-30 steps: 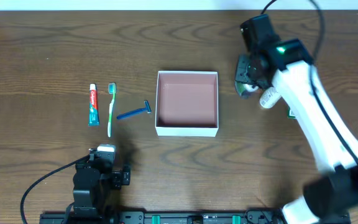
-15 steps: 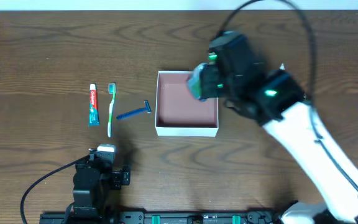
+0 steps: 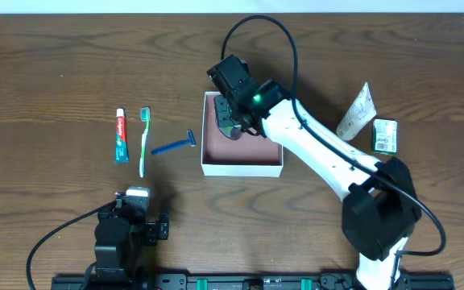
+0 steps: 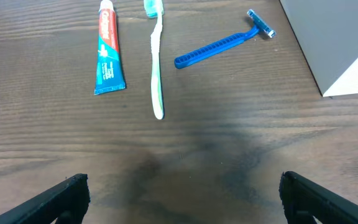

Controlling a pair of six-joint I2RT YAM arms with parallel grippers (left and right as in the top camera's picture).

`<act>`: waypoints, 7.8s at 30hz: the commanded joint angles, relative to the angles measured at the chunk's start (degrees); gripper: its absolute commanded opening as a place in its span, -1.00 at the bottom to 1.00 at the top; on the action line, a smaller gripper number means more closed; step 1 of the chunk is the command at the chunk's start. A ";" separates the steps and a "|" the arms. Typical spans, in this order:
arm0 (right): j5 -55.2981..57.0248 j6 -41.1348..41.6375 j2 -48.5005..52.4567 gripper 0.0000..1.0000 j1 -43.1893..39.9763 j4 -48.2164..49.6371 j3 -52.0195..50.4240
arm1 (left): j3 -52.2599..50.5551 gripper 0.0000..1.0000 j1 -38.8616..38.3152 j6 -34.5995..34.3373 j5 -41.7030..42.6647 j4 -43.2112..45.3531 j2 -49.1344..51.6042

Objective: Pack container
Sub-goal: 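Carry the spray bottle into the box and release it, then grasp the white lotion tube with the right gripper, then place the lotion tube upright in the box beside the bottle, then grasp the green-white soap box with the right gripper, then lower the soap box into the box's front right corner, release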

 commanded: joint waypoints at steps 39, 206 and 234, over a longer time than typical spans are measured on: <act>-1.57 -9.60 -19.34 0.79 -34.82 -26.29 1.01 | -0.92 0.96 0.28 -0.52 0.11 -0.20 -0.37; -7.43 -2.25 -24.28 -0.09 -5.51 -3.02 -20.63 | -0.92 0.96 0.28 -0.52 0.13 -0.20 -0.37; -3.61 2.95 -20.57 0.45 -5.14 -6.40 -20.61 | -0.92 0.96 0.28 -0.52 0.13 -0.20 -0.37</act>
